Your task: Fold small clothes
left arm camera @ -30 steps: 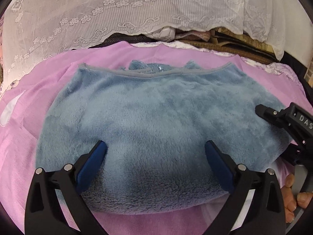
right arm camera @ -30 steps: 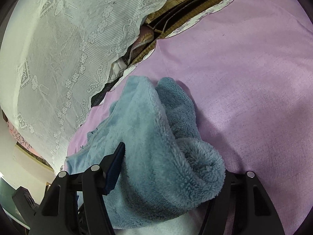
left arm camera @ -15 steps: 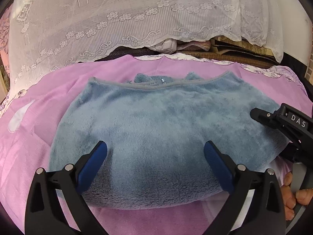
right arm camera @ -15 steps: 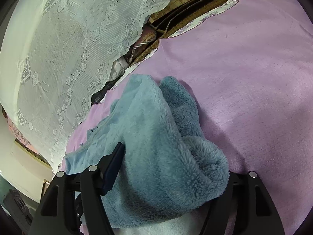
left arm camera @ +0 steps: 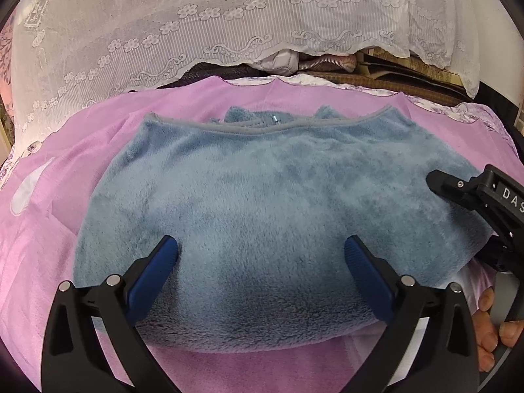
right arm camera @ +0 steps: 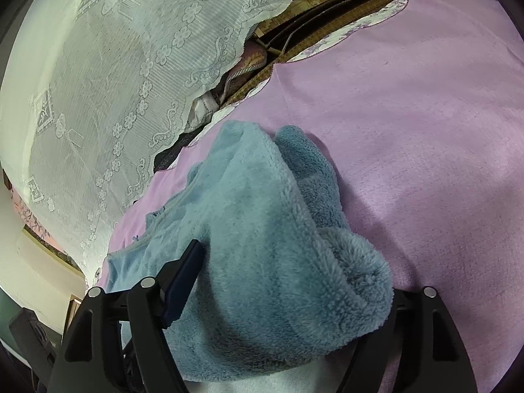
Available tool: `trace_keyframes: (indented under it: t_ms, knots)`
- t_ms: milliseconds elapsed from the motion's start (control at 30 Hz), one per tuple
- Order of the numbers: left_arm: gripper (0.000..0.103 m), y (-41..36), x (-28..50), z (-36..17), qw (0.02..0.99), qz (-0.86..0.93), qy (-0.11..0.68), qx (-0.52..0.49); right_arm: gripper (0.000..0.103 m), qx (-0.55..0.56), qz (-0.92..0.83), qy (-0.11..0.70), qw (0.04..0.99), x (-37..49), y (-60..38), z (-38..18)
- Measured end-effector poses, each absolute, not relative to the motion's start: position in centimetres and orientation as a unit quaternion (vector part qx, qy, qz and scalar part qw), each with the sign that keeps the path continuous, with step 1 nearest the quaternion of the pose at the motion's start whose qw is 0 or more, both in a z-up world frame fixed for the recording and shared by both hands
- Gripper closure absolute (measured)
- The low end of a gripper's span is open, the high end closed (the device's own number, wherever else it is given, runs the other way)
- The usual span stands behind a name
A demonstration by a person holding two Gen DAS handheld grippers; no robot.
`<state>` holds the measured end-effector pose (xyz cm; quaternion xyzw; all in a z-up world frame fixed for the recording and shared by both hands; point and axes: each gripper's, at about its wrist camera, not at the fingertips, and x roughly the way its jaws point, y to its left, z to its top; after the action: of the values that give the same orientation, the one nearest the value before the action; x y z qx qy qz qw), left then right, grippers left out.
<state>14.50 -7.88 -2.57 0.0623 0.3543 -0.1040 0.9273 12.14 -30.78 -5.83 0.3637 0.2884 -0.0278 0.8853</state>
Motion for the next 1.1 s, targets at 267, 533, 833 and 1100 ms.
trace_keyframes:
  t_ms: [267, 533, 833, 1100]
  knots:
    - [0.004, -5.8, 12.4, -0.1, 0.958, -0.083, 0.272, 0.039, 0.024, 0.362, -0.027, 0.289, 0.886, 12.3, -30.6, -5.8]
    - [0.004, -5.8, 15.4, -2.4, 0.931, -0.083, 0.354, 0.035, 0.022, 0.361, -0.027, 0.289, 0.886, 12.3, -30.5, -5.7]
    - [0.005, -6.8, 13.4, -0.8, 0.941, -0.122, 0.314, 0.037, 0.018, 0.354, -0.024, 0.291, 0.889, 12.4, -30.3, -5.6]
    - [0.004, -9.5, 14.8, -3.2, 0.918, -0.110, 0.370, 0.089, 0.015, 0.350, -0.022, 0.293, 0.889, 12.5, -30.3, -5.6]
